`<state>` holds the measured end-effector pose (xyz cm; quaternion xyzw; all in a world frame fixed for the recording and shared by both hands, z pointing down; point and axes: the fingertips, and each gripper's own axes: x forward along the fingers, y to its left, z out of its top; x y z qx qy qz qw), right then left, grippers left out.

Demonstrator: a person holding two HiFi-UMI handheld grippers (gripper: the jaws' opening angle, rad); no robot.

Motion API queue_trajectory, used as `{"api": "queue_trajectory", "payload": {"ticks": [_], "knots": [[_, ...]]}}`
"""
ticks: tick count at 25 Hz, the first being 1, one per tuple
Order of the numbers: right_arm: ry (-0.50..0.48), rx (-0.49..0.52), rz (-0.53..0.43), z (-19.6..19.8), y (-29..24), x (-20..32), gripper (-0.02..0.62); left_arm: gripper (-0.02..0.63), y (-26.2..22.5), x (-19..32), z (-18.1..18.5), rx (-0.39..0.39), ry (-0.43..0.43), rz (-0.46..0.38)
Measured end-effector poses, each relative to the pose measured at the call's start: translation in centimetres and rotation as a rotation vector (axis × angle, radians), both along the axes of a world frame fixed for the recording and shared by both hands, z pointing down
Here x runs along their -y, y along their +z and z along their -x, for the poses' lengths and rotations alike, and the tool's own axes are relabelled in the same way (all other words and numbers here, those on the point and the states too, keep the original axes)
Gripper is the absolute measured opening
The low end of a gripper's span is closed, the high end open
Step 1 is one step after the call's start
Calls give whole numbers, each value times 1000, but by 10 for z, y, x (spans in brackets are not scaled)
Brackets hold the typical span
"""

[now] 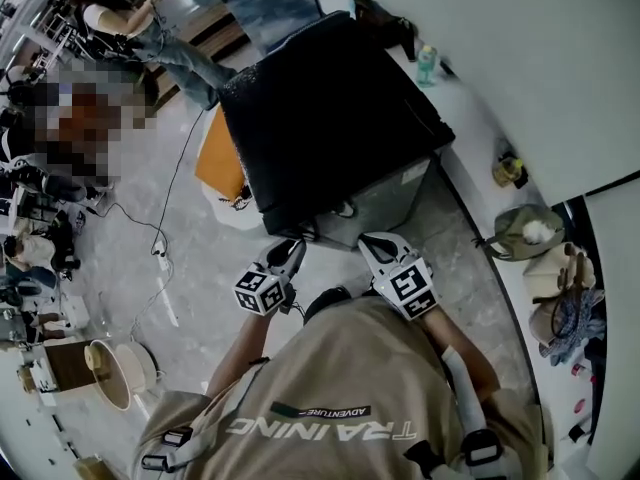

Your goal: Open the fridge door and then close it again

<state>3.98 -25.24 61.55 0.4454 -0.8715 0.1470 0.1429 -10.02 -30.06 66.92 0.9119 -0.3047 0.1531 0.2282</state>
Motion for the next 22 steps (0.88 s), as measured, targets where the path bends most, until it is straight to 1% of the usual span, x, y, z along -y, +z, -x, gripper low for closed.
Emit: {"api": "queue_trajectory", "payload": {"ticks": [2,4,7,9,11,13,14,15,16,19,20,22], "knots": [[-5,-1,2,2,1,-1,-5,91,1,-1,-1,26,16,-19],[-17,-5,0,4,0,-3,-5,86,1,-2,-2,43,7,-35],[-28,-11,-5,5,-1,-3,-5,86,2,-1,0,-2,-30,-23],[-28,-9,-2,2,1,-3,-5,86,4,-1,-1,-8,-17,-28],[-30,-5,7,-1,5,-2,-5,86,8,-2,-4,35,43,-63],[-36,-1,14,-1,7,-1,-5,82,11,-3,-7,112,130,-115],[-40,2,15,0,7,0,-5,64,11,-3,-8,155,168,-138],[-45,4,15,2,6,0,-5,59,11,-3,-8,188,193,-151],[-52,5,15,4,5,-1,-5,57,10,-3,-8,196,198,-146],[-69,2,14,9,4,-3,-5,57,8,-2,-5,120,132,-88],[-71,1,14,9,5,-4,-5,58,7,-2,-5,106,108,-78],[-68,3,13,8,7,-3,-5,62,8,-2,-5,102,80,-66]]}}
